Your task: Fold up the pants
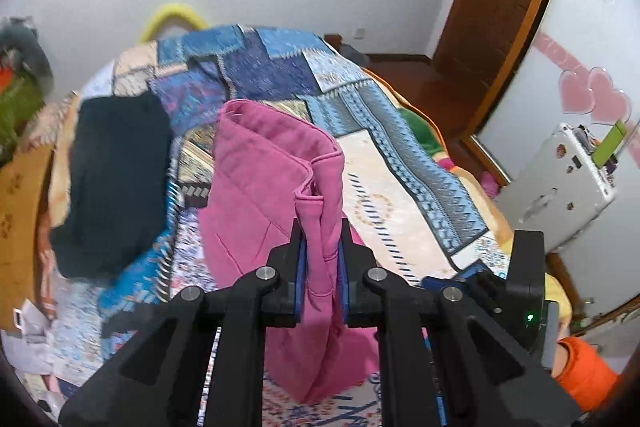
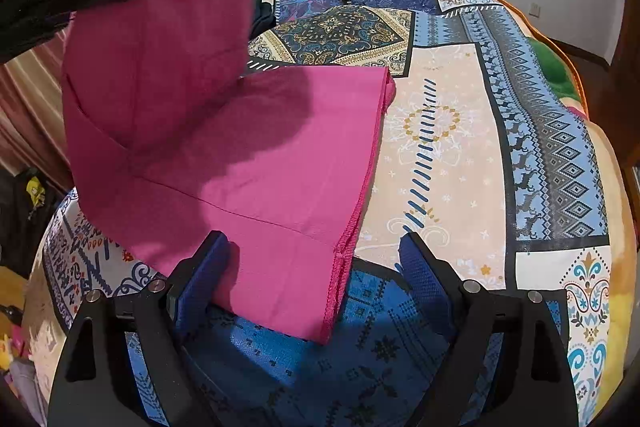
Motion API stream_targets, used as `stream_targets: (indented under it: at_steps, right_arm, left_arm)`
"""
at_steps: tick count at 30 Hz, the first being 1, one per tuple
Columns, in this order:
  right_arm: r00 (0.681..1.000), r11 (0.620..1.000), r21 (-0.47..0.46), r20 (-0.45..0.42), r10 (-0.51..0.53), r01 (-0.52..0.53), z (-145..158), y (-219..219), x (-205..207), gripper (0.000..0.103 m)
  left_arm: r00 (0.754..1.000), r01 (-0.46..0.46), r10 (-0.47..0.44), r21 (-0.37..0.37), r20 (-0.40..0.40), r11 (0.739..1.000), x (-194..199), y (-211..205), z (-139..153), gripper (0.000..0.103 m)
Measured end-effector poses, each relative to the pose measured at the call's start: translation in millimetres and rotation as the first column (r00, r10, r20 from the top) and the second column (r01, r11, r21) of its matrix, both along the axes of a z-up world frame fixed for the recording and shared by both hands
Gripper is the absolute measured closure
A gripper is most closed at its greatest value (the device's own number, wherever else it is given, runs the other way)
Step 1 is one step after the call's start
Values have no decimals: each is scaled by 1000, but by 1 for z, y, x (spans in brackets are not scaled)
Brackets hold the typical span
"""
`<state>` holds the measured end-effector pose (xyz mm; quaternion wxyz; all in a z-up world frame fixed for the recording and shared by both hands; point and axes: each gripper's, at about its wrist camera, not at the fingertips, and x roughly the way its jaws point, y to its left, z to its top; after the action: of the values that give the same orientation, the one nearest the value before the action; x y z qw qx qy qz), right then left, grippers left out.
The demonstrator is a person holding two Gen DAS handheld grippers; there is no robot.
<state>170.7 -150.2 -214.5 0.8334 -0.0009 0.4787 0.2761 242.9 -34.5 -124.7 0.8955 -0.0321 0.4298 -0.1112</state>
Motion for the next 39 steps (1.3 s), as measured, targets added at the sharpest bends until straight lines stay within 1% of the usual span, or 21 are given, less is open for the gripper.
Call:
stream_targets:
  at_steps: [3, 8, 12, 14, 16, 17, 20, 22, 24, 26, 28, 30, 34, 36, 39]
  right_arm:
    - [1000, 1000, 1, 0, -1, 1, 0, 0, 1, 18]
    - [1000, 1000, 1, 0, -1, 1, 0, 0, 1, 18]
    - [1000, 1000, 1, 0, -1, 1, 0, 0, 0, 18]
    - [1000, 1000, 0, 0, -1, 1, 0, 0, 0, 18]
    - [1000, 1000, 0, 0, -1, 1, 0, 0, 0, 18]
    - [1000, 1000, 0, 1, -1, 1, 0, 0, 0, 18]
    - [1000, 1000, -11, 6, -4, 4, -1, 1, 1, 18]
    - [1000, 1000, -12, 9, -3, 3, 0, 1, 0, 18]
    - [1000, 1000, -14, 9, -2, 2, 1, 1, 0, 18]
    - [1000, 1000, -14, 11, -1, 1, 2, 1, 0, 18]
    - [1000, 1000, -17, 16, 1, -1, 4, -1, -2, 18]
    - [1000, 1000, -16, 21, -4, 5, 6, -4, -3, 18]
    - [999, 999, 7, 29, -38, 37, 14, -18, -4, 18]
    - [997, 998, 16, 35, -62, 61, 17, -26, -4, 18]
    - [994, 995, 20, 48, -100, 99, 22, -37, -3, 18]
  left_arm:
    - [999, 18, -19, -10, -35, 1000, 2, -7, -8, 89]
    - [994, 60, -60, -4, -96, 998, 4, -20, -24, 89]
    - [987, 78, -78, -3, -139, 997, 1, -21, -32, 88]
    - [983, 86, -90, -27, -158, 996, 0, -18, -34, 83]
    - [980, 96, -103, -50, -169, 994, -3, -16, -33, 70]
    - [982, 95, -102, -46, -161, 994, -6, -15, -31, 68]
    - [989, 98, -98, -5, -114, 995, -14, -11, -20, 59]
    - [994, 89, -87, 28, -71, 996, -17, -5, -11, 49]
    - [997, 70, -68, 70, -33, 995, -16, 1, -4, 43]
    - [999, 52, -51, 97, -7, 994, -12, 8, 2, 37]
    - [999, 35, -37, 107, 8, 994, -3, 17, 4, 26]
    - [1000, 17, -19, 114, 13, 993, 10, 27, 4, 20]
    - [1000, -12, 14, 152, -9, 988, 43, 43, -7, 15]
    - [999, -21, 28, 174, -39, 984, 63, 48, -18, 15]
    - [994, -11, 32, 197, -101, 980, 95, 52, -43, 15]
